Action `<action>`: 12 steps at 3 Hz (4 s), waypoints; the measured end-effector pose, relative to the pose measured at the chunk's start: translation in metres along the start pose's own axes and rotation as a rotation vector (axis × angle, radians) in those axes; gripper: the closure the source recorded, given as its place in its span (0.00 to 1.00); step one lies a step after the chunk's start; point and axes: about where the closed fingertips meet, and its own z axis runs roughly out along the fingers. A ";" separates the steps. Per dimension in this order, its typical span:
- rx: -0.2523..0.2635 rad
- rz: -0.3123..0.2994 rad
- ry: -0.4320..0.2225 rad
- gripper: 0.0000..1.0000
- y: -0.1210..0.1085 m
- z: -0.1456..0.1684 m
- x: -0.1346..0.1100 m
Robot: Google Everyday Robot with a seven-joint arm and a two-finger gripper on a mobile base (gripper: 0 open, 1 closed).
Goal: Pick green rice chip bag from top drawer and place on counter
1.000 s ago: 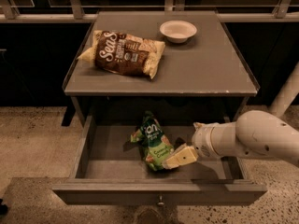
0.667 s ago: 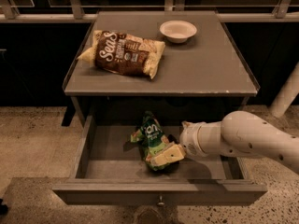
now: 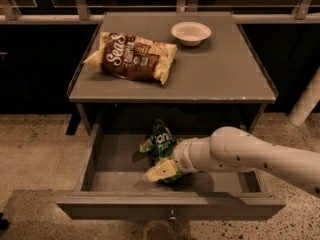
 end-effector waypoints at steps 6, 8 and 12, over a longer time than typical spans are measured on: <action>-0.021 0.018 0.028 1.00 0.010 0.034 0.013; -0.063 -0.093 -0.040 1.00 -0.023 -0.048 -0.032; -0.141 -0.239 -0.032 1.00 -0.011 -0.212 -0.096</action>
Offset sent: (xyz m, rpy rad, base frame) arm -0.0021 0.0160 -0.0304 -0.0118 0.0382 -0.0059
